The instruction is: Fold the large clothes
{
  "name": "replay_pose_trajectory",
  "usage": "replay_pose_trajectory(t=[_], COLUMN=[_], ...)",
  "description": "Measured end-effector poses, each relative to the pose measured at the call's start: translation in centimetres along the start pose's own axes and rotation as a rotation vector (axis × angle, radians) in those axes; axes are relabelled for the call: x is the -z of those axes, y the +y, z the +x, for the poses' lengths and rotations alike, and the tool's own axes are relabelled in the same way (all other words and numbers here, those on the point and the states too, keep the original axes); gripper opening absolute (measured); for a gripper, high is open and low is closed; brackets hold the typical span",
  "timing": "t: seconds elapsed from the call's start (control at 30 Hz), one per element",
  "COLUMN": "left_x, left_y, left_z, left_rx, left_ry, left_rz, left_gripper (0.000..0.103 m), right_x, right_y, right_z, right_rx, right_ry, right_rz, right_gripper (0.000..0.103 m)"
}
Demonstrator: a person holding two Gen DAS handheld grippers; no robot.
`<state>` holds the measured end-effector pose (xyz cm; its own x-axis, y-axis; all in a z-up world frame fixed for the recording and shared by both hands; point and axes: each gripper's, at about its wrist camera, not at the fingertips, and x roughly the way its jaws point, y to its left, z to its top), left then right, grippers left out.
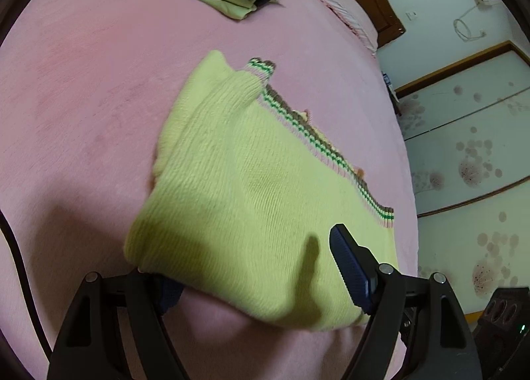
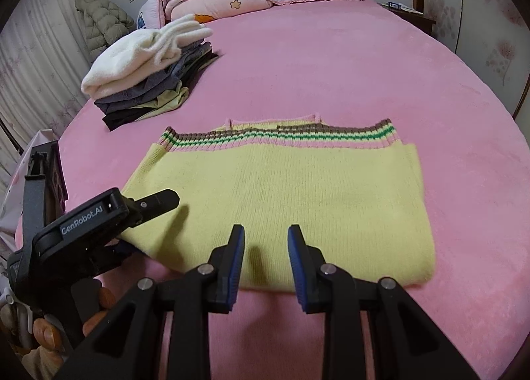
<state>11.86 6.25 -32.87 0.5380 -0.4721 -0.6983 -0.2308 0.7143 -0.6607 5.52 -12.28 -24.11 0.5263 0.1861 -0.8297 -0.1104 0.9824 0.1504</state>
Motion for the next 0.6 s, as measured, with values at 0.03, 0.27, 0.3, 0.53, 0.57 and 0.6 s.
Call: replay_pose_trajectory(t=[0.03, 0.27, 0.3, 0.53, 0.57, 0.6], left_x=[0.0, -0.3, -0.3, -0.4, -0.3, -0.2], left_y=[-0.1, 1.7, 2.1, -1.1, -1.9, -2.7], left_z=[0.2, -0.1, -0.1, -1.5, -1.9, -2.1], left_rx=[0.005, 0.058, 0.068, 0.012, -0.008, -0.025], left_ry=[-0.003, -0.020, -0.017, -0.064, -0.075, -0.086], left_rz=[0.007, -0.035, -0.046, 0.104, 0.142, 0.181], left_gripper=[0.077, 0.039, 0.037, 0.020, 0.018, 0.018], right_x=[-0.2, -1.5, -1.6, -1.2, -1.0, -0.8], right_y=[0.1, 1.2, 1.5, 3.0, 3.1, 3.1], right_z=[0.2, 1.7, 1.9, 3.7, 3.9, 4.0], right_rx=[0.004, 0.004, 0.003, 0.021, 0.027, 0.028], right_ry=[-0.006, -0.042, -0.040, -0.005, 0.000, 0.002], right_rz=[-0.003, -0.031, -0.037, -0.075, -0.079, -0.084], right_gripper=[0.027, 0.027, 0.027, 0.007, 0.006, 0.004])
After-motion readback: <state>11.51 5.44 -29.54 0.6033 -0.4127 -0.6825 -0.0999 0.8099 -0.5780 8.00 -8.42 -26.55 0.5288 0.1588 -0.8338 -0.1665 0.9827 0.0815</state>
